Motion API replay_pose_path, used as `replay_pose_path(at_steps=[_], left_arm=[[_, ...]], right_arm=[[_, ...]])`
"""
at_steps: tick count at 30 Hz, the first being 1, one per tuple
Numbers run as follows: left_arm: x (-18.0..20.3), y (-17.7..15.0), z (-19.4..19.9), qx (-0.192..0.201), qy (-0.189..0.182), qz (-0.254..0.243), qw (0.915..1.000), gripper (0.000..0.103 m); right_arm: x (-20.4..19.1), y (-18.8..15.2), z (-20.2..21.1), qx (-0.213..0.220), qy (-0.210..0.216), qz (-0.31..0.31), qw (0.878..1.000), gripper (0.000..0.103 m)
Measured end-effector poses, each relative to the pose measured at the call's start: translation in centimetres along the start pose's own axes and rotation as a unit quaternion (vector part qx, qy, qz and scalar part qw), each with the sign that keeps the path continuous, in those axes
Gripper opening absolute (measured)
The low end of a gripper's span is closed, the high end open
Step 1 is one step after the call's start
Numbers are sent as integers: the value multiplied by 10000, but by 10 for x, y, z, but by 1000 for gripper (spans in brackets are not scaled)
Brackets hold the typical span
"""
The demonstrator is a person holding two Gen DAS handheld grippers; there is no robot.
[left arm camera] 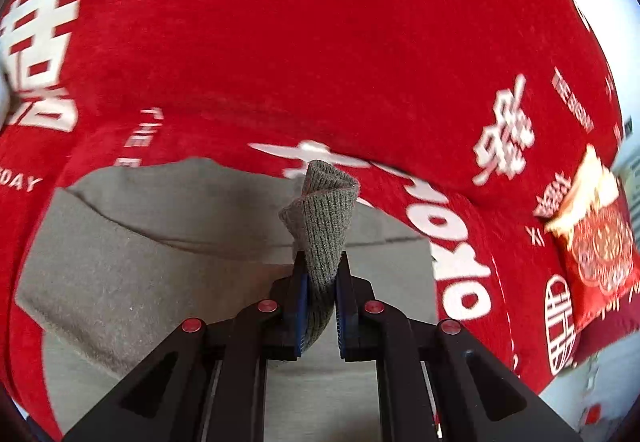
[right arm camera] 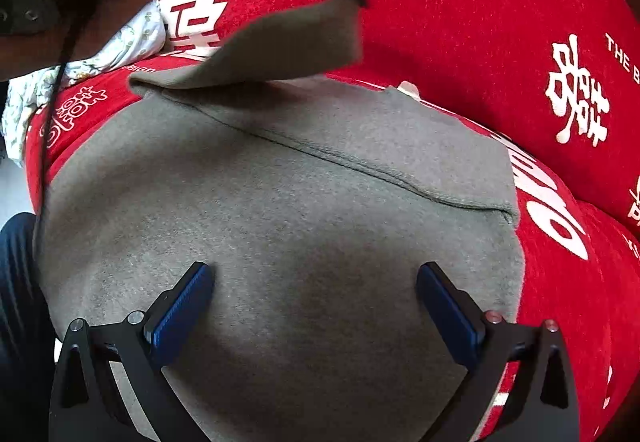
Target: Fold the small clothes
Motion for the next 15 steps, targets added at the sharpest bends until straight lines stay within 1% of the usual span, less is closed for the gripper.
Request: replay_pose_path(at_steps=[4,6,10,15], left_arm=[[27,-10,-17,-146,-13,-353,9993,12],[38,-15,-28,-299,-64,-472,9984,12],[50,-18,-41,-429,-127,-584,9973,12],[56,-24,-57,-520,-10,-827,9952,12]], right_arm=[[-2,-1,2,-13,-7,48,10000,102],[-3,-3,3,-18,-20,99,9999,102],[-5,-5,6,-12,-43,201,9998,102],[-6,-5,11,-90,-51,296,9995,102]])
Point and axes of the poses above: each gripper's, at about its wrist camera, not at the fingertips, and z roughly against the way its jaws point, x to its right, y to its top, the point moved 7 cm from there along -z, roughly the way its jaws point, and after that the axes turned 2 degrees about y, right-handed, at the moved point
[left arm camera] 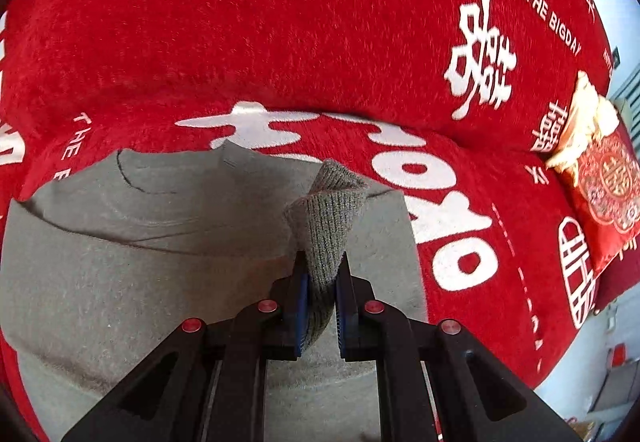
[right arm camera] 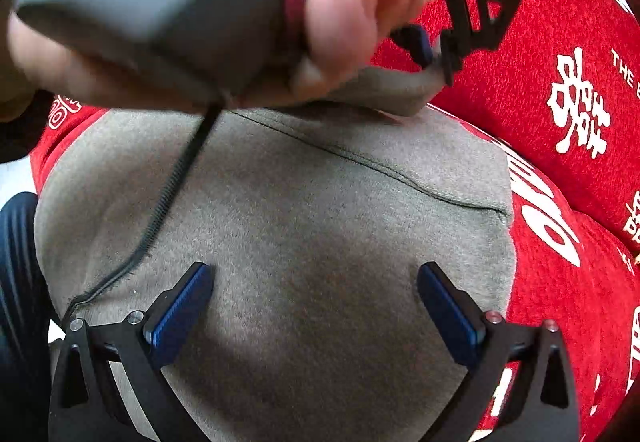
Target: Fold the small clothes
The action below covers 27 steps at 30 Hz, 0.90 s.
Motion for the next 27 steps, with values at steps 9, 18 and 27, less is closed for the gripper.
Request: replay_pose_path(at_steps=[9,18,27], left_arm=[[7,-2,-11,426,-24,-200,9989,12],[38,0,-19,659,-136,-530,9963,12],[43,-12,-51,136,-71,-588,9982,65]], right_arm=[[-1,1,16,90,-197,152,9996,102],[-1,-1,15,5,-314,154,9994,102],[-3,-2,10,-49,-267,164,9995,102]])
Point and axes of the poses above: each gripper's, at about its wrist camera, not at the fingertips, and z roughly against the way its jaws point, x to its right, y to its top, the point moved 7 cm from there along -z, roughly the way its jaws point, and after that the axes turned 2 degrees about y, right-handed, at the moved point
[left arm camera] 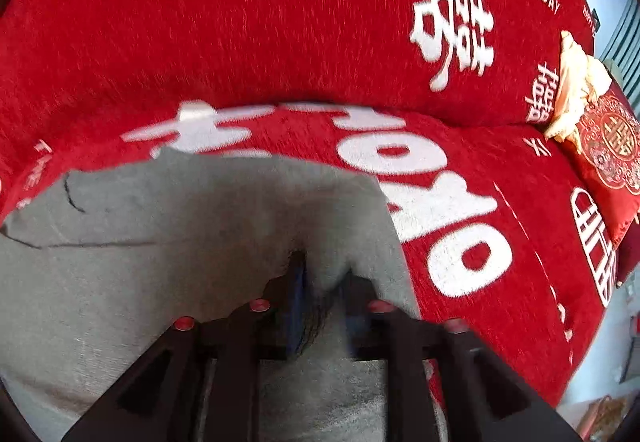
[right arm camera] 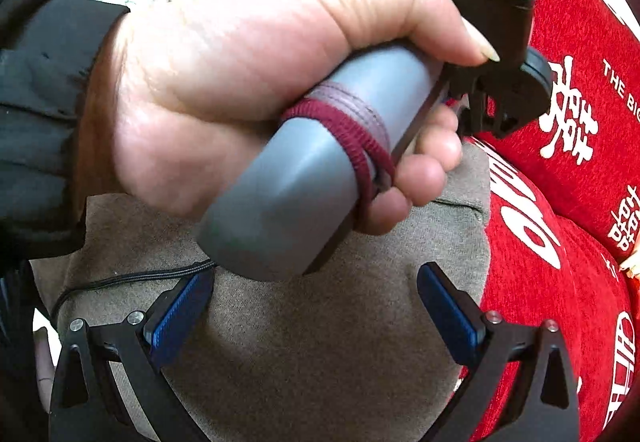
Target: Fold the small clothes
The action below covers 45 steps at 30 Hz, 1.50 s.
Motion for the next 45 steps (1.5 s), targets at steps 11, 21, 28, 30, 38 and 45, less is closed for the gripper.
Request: replay_pose_path(at_steps=[11,21,28,30,38,45], left_arm=[[-4,6,20,46,-399,57,9992,98],[9,-44,6,-844,-367,-1170,9888,98],[-66,-39,49,-300,-316,-303,9986,98],[-110,-37,65,13,45,159,9999,98],[-240,-64,103,683,1750,1041,9767,98],[-260,-70,106,765,1184,1305,9814,98]], right_arm=[[12,2,-5,-3,35,-35,10000,102],[17,0,-1,-14,375,-192,9991,102],[52,12,20,378,929,-980,9901,102],[70,15,18,438,771,-1382,9864,102],[112,32,6,872,-9,-2278,9698,102],[114,81,-9,1132,-166,-2494,9616,102]])
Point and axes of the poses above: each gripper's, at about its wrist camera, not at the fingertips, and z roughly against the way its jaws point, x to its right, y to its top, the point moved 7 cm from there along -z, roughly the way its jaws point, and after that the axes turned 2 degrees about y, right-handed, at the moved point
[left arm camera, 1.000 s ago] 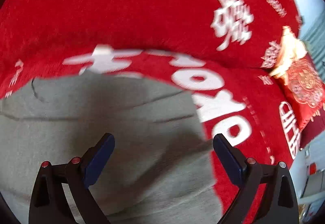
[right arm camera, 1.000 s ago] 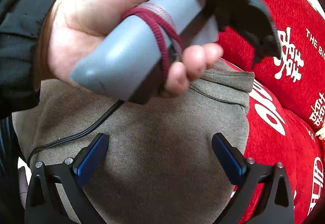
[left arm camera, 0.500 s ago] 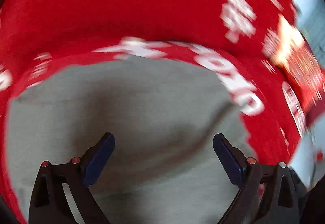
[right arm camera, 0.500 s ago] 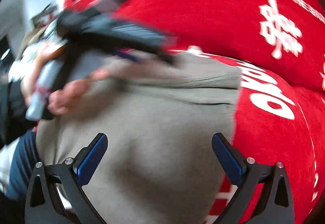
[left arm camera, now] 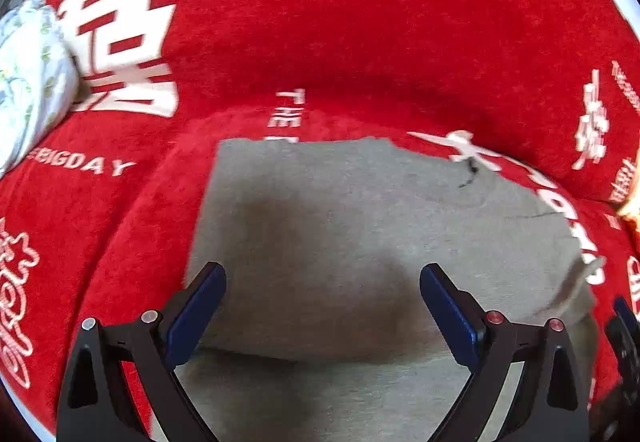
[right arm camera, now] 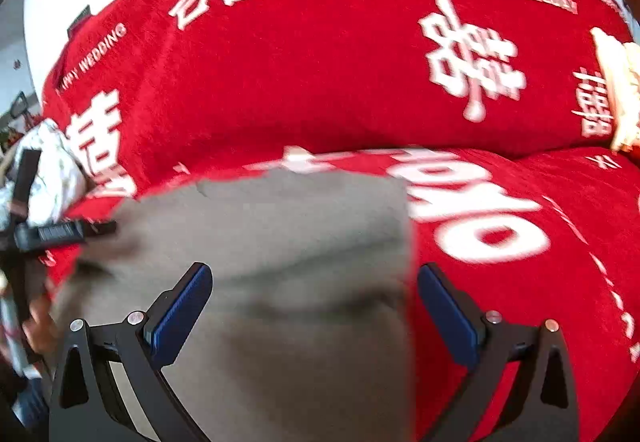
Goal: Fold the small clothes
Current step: 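Release the sleeve from the left gripper and smooth the sweater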
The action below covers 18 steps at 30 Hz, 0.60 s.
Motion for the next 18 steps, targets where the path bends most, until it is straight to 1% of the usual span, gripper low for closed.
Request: replay_pose_path(at_steps=[2,3,4,5,6,7,8,9,10,11,12,13,15,16,17,18], left_arm=[[16,-3,-5,-135,-97,-287,9994,98],[21,-6,-13,-190,17,-506,9985,98],[25,-10,-17,-211,119,-607,9979,98],[23,-14,-24,-266,278,-746,9965,98],[21,-18,-28,-268,315,-803,9959,98],[19,-19,-25,-195,211,-756,9967,98],[15,-19,-21,-151,114,-666,9976,98],[11,-21,-20,-144,109,-656,9977,98],[9,-25,-20,-126,126,-728,9972,98],[9,-27,-18,-88,120,-766,9970,98],[9,-28,-16,-61,131,-779,9969,98],[9,-28,-16,-55,160,-779,9968,99],[10,-28,-15,-26,238,-783,9966,99],[10,-28,-12,-5,286,-758,9967,99],[10,-28,-8,35,320,-739,9967,99],[10,-29,-1,141,307,-699,9970,99]], right_arm=[[-24,12,-14,-72,309,128,9994,102],[-34,15,-30,-271,381,234,9986,102],[-38,15,-43,-432,300,332,9981,102],[-38,10,-63,-721,59,449,9964,102],[-33,4,-73,-920,-106,480,9946,102],[-25,-3,-80,-1106,-292,472,9923,102],[-11,-12,-84,-1323,-431,316,9898,102],[-3,-11,-75,-1174,-250,118,9927,102],[2,-9,-66,-1048,-224,30,9942,102],[12,-9,-61,-1065,-515,28,9930,102],[23,-13,-59,-1167,-922,118,9888,102],[32,-19,-60,-1285,-1150,119,9850,102],[45,-24,-56,-1308,-901,-515,9860,102],[47,-23,-48,-1226,-1056,-646,9847,102],[42,-18,-39,-1022,-1200,-538,9860,102],[27,-12,-28,-774,-1150,-239,9901,102]])
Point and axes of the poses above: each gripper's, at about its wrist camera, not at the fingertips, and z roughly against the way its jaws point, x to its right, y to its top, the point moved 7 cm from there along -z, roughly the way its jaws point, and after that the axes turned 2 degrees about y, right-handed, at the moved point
